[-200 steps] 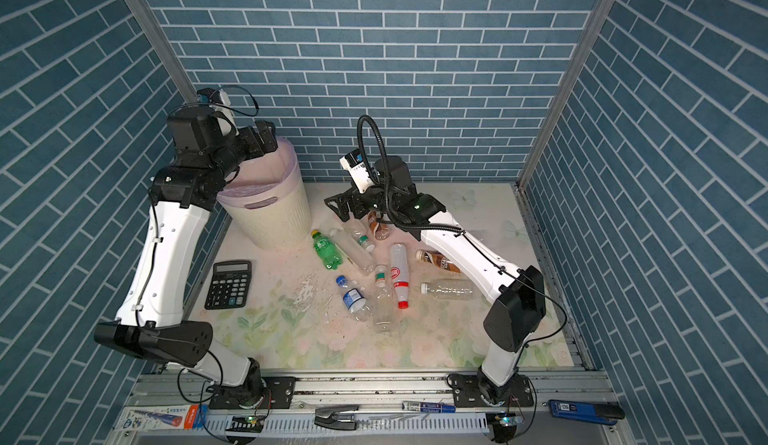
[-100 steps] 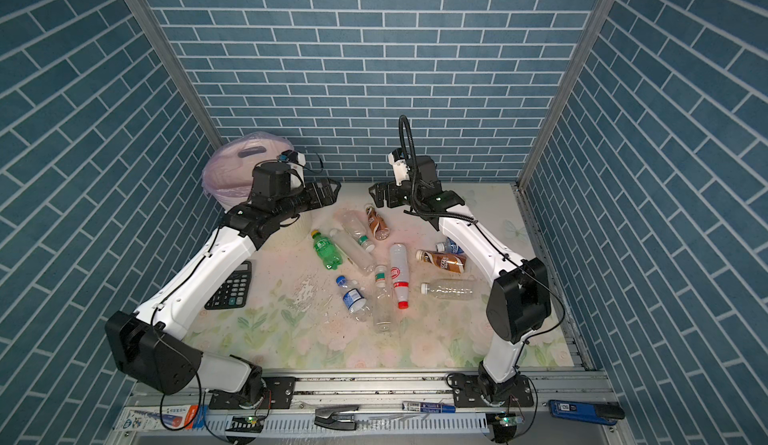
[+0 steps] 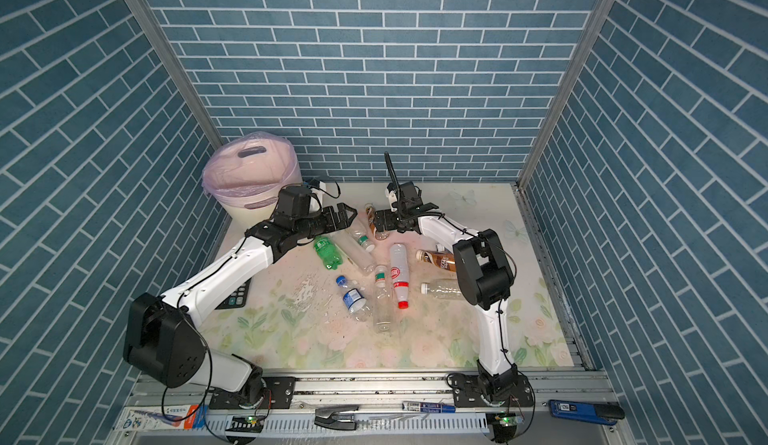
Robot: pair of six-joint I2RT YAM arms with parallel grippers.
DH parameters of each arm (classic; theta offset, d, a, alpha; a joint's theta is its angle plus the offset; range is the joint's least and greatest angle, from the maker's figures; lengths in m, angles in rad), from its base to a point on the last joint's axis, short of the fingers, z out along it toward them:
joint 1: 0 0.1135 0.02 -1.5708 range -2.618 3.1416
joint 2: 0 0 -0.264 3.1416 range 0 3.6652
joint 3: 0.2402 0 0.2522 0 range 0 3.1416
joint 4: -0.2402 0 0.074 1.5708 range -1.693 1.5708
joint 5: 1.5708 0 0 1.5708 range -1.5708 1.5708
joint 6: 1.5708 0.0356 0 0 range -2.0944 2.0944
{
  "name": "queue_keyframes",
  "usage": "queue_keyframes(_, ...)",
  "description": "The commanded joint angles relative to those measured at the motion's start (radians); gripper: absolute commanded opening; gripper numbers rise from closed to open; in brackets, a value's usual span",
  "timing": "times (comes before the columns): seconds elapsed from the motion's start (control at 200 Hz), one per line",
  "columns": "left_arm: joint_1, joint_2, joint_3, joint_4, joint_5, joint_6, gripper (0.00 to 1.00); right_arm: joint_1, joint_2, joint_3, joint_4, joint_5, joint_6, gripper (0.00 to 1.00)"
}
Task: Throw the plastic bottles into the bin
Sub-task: 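Bring left arm back to center while right gripper lowers to Nescafe bottle, then grasp the brown Nescafe bottle with the right gripper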
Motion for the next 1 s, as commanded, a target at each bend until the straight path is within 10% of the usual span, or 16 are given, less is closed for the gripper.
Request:
queue_keyframes(0.0, 0.009, 0.017, -0.023, 0.087, 0.021, -0.018, 0.99, 0.004, 0.046, 0.086, -0.02, -0.012, 0.0, 0.92)
queue_keyframes(0.995, 0.051, 0.11, -0.032, 0.134, 0.107, -0.098, 0.99, 0.023, 0.209, 0.21, -0.121, 0.002, 0.027, 0.54)
